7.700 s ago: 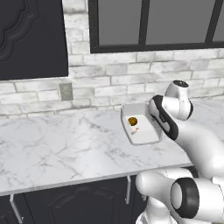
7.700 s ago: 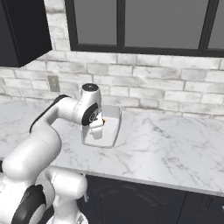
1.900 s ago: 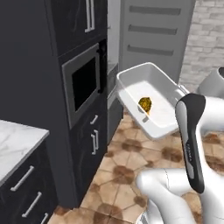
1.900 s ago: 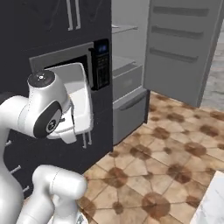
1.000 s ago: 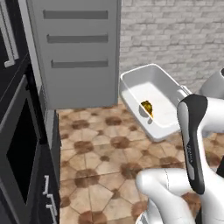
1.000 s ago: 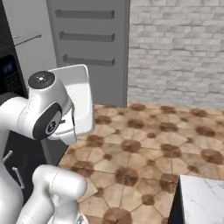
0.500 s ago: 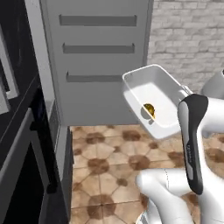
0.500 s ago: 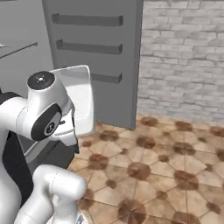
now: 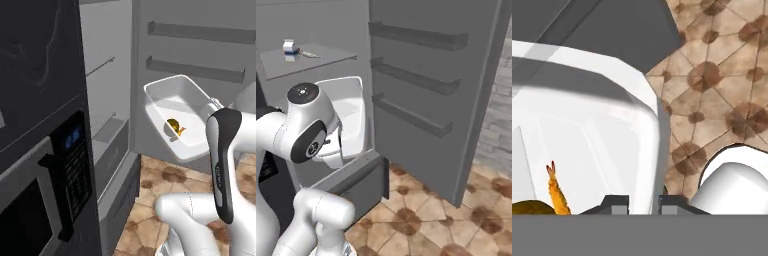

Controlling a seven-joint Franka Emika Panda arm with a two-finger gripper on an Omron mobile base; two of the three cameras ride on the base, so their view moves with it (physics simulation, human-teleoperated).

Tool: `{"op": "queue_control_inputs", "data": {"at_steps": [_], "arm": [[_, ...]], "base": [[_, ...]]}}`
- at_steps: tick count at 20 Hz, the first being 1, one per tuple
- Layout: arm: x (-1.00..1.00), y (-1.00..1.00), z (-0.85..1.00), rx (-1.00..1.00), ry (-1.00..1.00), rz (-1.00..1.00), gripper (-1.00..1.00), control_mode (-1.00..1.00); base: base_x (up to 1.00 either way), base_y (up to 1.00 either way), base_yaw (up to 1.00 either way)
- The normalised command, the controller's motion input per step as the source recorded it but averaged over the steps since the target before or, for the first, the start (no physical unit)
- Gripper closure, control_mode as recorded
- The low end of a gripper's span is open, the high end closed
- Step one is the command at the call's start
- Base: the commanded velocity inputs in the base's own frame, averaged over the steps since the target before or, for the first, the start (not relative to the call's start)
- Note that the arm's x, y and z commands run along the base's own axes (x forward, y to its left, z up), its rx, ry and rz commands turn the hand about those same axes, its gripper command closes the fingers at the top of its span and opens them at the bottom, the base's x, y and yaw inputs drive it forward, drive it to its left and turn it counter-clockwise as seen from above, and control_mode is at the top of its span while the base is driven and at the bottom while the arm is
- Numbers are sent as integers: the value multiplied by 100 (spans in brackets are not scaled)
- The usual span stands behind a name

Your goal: Place the tupperware on the top shelf of the fridge. Make space for the tupperware among the existing items by rearranging them on the shelves if needed. Close the fridge door when finished.

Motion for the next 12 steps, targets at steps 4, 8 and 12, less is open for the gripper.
{"op": "queue_control_inputs", "data": {"at_steps": [4,8,12], "arm": [[0,0,0,0,0,0,100,100],[0,0,0,0,0,0,100,100],[0,0,0,0,0,0,100,100]], "base": [[82,-24,73],[82,-23,73],[80,-26,72]]}}
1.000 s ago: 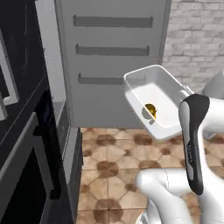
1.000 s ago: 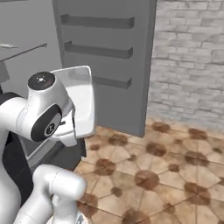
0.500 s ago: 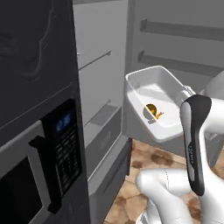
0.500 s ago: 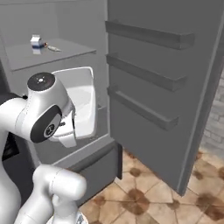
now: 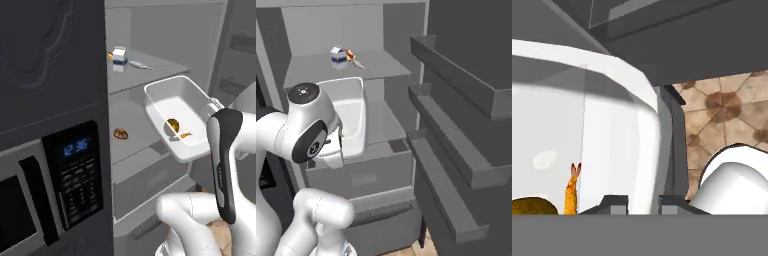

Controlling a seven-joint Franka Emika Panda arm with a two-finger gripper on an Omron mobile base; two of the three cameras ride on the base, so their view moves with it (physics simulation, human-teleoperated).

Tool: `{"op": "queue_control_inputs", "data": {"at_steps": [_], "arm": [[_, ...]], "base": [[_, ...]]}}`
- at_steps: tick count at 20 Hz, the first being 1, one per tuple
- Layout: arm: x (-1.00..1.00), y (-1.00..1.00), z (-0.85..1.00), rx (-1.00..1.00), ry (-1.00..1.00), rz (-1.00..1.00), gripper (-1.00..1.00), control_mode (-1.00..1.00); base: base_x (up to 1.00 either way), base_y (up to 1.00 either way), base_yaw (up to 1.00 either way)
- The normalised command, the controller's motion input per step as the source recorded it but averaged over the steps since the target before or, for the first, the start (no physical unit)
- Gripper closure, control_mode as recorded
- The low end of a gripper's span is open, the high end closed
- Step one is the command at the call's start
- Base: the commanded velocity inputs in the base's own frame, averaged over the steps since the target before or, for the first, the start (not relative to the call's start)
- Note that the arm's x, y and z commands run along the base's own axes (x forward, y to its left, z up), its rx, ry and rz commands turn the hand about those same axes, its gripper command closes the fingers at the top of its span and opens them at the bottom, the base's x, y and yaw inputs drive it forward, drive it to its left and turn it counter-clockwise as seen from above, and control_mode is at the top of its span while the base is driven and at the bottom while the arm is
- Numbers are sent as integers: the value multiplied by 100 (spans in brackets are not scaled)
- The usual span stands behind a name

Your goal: Place the tupperware on the top shelf of the fridge. Make space for the tupperware among the existing items by rearranging them on the shelves if needed. Close the fridge door when finished.

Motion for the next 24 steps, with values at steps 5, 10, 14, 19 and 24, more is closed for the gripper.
{"op": "queue_control_inputs", "data": {"at_steps": [5,10,14,19,24], "arm": [[0,0,0,0,0,0,100,100],[0,0,0,0,0,0,100,100],[0,1,-5,0,-5,4,100,-100],[-59,10,2,0,-29,2,100,-100],[-74,25,42,0,-31,0,100,-100]], "base": [[76,-38,68],[70,-50,64],[31,-12,33],[0,0,0],[0,0,0]]}}
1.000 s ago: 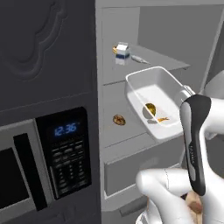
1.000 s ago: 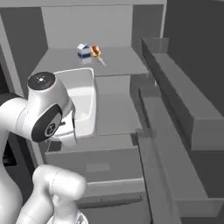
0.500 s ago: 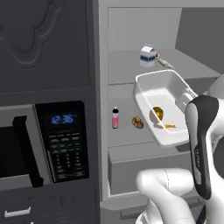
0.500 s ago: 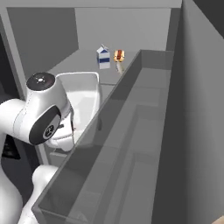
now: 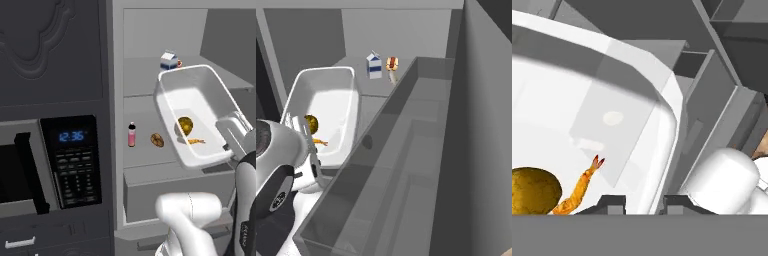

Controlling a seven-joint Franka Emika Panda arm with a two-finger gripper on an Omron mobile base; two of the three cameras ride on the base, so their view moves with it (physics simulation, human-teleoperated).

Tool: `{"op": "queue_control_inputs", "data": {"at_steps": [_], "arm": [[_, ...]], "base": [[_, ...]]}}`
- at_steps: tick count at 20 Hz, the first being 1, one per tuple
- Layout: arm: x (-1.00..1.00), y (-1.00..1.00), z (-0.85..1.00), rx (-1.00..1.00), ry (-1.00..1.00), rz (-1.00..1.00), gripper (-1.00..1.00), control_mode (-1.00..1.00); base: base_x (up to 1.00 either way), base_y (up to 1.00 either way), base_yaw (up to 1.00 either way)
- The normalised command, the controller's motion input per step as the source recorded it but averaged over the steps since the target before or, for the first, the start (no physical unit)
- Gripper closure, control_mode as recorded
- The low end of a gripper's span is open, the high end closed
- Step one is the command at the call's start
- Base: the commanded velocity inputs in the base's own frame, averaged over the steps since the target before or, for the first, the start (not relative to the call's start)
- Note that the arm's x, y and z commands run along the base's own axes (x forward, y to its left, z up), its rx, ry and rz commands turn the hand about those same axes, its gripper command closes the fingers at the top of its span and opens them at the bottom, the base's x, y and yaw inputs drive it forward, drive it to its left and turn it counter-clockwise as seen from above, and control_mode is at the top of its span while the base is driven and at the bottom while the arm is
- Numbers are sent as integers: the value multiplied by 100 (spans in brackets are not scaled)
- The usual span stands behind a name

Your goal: Place the tupperware on the top shelf of the fridge. Make space for the tupperware among the existing items by rearranging them on the shelves if needed. Close the fridge door when finished.

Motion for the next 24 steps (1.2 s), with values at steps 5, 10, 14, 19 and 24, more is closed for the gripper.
{"op": "queue_control_inputs", "data": {"at_steps": [5,10,14,19,24], "arm": [[0,21,92,0,-3,0,100,-100],[23,18,89,0,22,2,100,-100],[59,11,17,1,32,9,100,-100],[55,0,2,1,7,0,100,-100],[57,0,0,1,4,0,100,-100]], "base": [[0,0,0],[0,0,0],[0,0,0],[0,0,0],[0,0,0]]}}
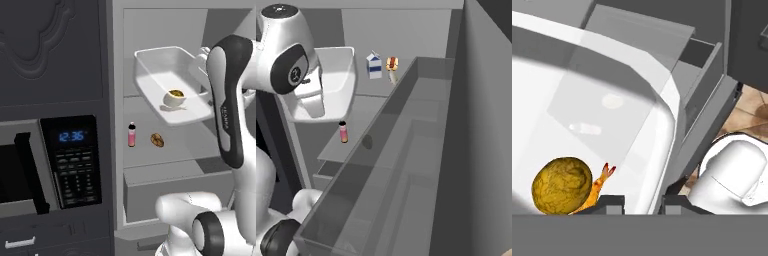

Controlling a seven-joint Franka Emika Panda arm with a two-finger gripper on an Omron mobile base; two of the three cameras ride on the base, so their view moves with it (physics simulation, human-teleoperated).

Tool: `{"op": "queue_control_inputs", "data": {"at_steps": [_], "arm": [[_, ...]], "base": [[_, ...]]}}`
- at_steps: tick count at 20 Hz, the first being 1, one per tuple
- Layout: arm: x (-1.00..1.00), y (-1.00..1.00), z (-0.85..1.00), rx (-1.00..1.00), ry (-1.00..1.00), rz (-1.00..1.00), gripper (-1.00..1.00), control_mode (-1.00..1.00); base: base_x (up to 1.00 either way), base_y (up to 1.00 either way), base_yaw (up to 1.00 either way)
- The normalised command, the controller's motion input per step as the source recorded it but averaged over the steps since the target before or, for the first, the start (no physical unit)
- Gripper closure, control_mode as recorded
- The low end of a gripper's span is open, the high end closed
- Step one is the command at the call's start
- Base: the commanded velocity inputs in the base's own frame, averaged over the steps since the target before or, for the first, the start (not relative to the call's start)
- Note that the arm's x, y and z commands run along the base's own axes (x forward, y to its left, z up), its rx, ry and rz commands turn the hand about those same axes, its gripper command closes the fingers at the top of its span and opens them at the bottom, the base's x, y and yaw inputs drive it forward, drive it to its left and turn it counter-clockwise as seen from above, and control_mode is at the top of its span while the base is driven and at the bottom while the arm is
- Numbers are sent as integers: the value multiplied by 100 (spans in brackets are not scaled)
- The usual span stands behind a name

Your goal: Place the tupperware on the top shelf of the fridge. Make space for the tupperware among the existing items by rearranging them on the shelves if needed. Close the fridge door when finished.

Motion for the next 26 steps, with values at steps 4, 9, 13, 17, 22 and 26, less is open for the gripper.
{"op": "queue_control_inputs", "data": {"at_steps": [4,9,13,17,22,26], "arm": [[60,0,-10,0,0,0,100,-100],[80,16,-15,0,0,0,100,-100],[89,35,-8,0,0,3,100,-100],[76,12,0,0,0,0,100,-100],[67,2,0,0,0,0,100,-100],[76,7,0,0,0,0,100,-100]], "base": [[0,0,0],[0,0,0],[0,0,0],[0,0,0],[0,0,0],[0,0,0]]}}
